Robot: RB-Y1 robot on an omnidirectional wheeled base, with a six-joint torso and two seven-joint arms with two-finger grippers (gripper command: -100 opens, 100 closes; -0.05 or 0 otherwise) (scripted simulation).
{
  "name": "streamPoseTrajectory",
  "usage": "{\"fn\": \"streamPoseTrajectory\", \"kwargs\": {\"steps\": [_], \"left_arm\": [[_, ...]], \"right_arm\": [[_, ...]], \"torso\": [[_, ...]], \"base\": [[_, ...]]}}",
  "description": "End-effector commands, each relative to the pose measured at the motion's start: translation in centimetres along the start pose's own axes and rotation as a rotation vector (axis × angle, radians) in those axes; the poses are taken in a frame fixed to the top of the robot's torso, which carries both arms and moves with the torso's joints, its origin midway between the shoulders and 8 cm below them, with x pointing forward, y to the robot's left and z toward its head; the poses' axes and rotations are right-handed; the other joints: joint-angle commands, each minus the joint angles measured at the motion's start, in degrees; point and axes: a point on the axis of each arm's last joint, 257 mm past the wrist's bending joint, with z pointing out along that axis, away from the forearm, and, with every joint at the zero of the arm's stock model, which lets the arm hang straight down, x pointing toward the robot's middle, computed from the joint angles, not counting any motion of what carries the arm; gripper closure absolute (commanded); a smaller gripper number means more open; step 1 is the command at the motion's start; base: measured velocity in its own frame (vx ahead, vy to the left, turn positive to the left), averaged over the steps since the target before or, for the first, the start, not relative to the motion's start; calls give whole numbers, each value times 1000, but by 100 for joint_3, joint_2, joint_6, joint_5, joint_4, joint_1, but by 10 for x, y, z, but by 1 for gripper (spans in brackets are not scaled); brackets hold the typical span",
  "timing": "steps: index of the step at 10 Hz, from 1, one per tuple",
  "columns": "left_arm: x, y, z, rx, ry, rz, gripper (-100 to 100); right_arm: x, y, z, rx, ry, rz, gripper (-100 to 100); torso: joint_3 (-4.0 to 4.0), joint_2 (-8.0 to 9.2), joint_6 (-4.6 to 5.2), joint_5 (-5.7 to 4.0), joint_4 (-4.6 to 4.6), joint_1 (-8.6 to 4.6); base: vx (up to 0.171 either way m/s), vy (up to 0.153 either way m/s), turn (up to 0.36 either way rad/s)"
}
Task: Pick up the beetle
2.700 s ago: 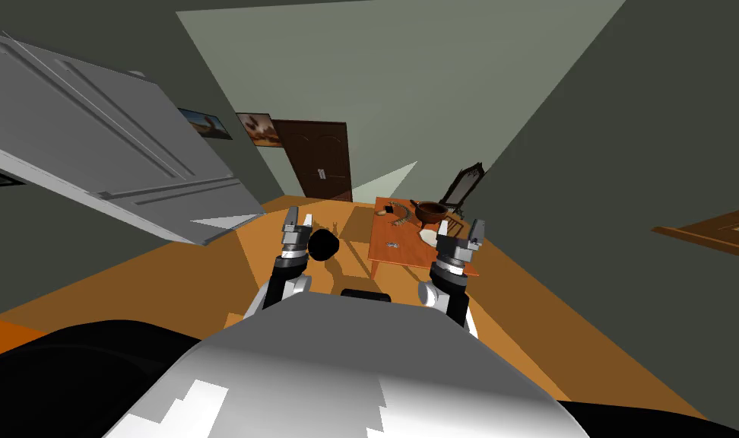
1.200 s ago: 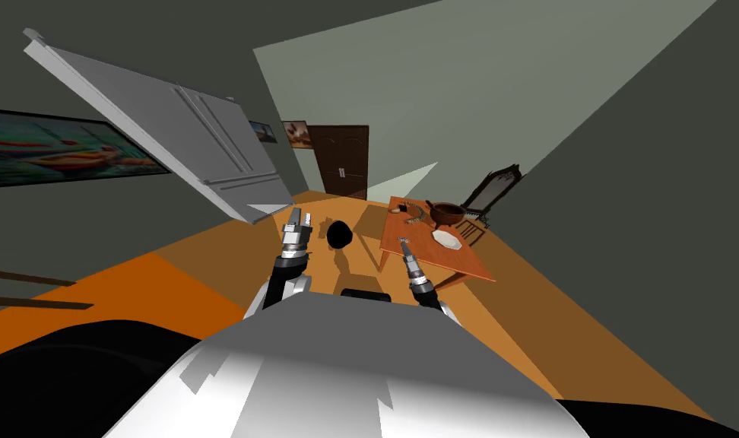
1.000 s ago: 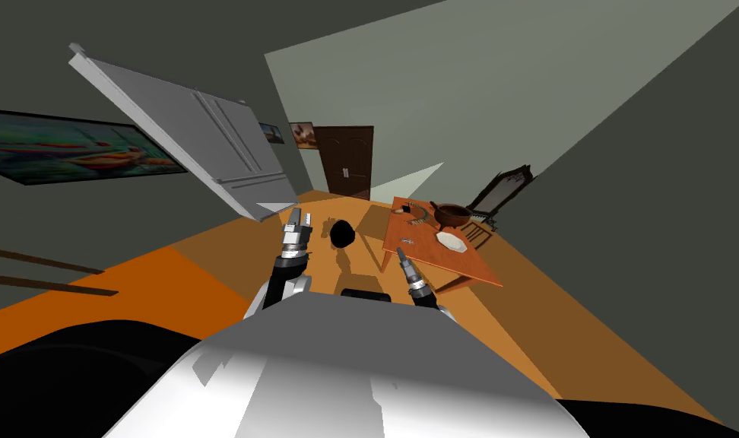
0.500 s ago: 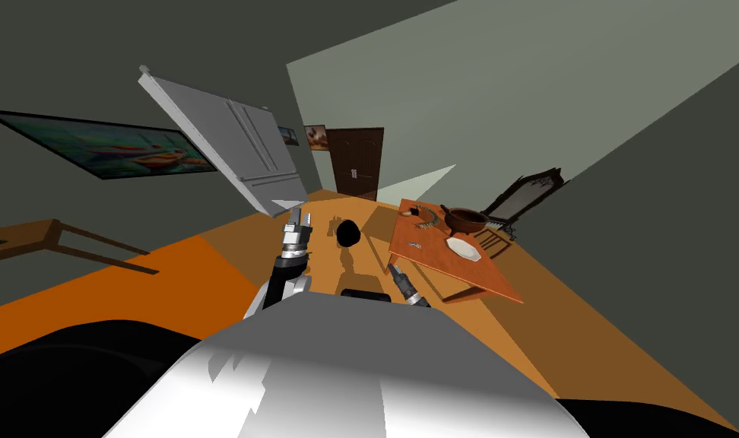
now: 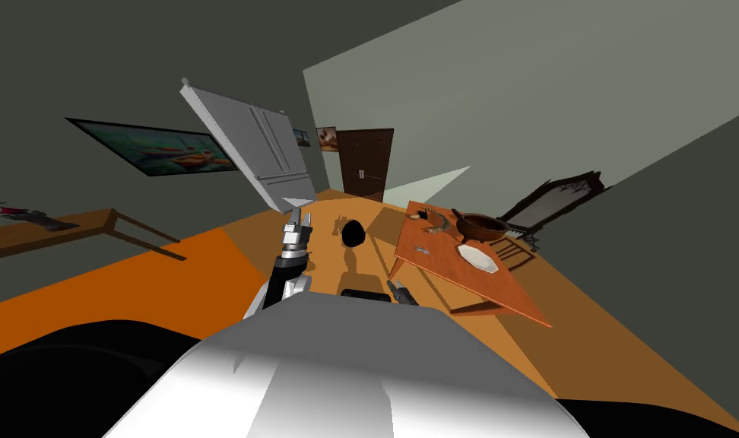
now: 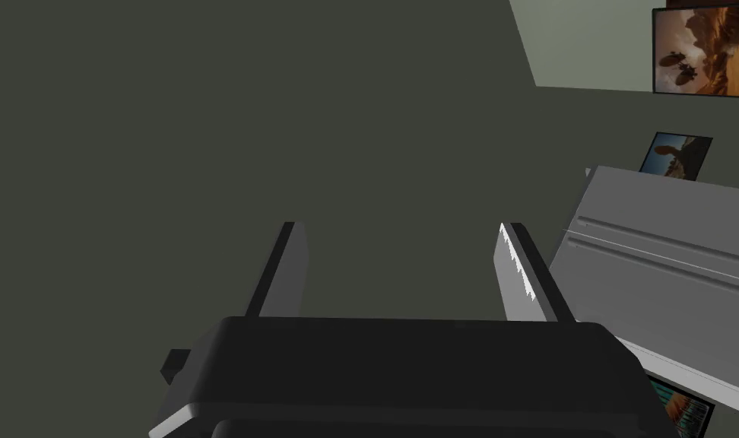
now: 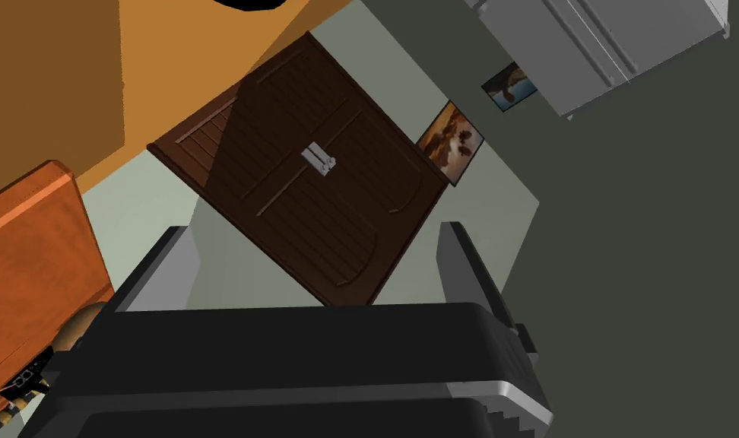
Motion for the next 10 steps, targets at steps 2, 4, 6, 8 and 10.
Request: {"fn": "streamPoseTrajectory", "kwargs": {"steps": [2,4,6,8,10], "left_arm": [[0,0,0,0,0,0,0],[0,0,0,0,0,0,0],[0,0,0,0,0,0,0],[0,0,0,0,0,0,0],[0,0,0,0,0,0,0]], "right_arm": [[45,-31,-25,67,122,-54,-100],[77,-58,-52,120,227,-103,-100],[105,-84,-84,172,333,-153,-100],[129,-112,-121,223,440,-206,-100],[147,-136,-159,268,544,-258,-100]], "torso": [[-2,-3,-3,1,-1,1],[-4,-7,-3,0,-1,-1],[-5,-9,-2,0,-2,-2],[-6,-11,-1,1,-2,-2],[-10,-18,-2,0,-3,-4]], "base": [[56,28,157],[64,25,168],[76,15,161],[81,14,169],[93,10,160]]}}
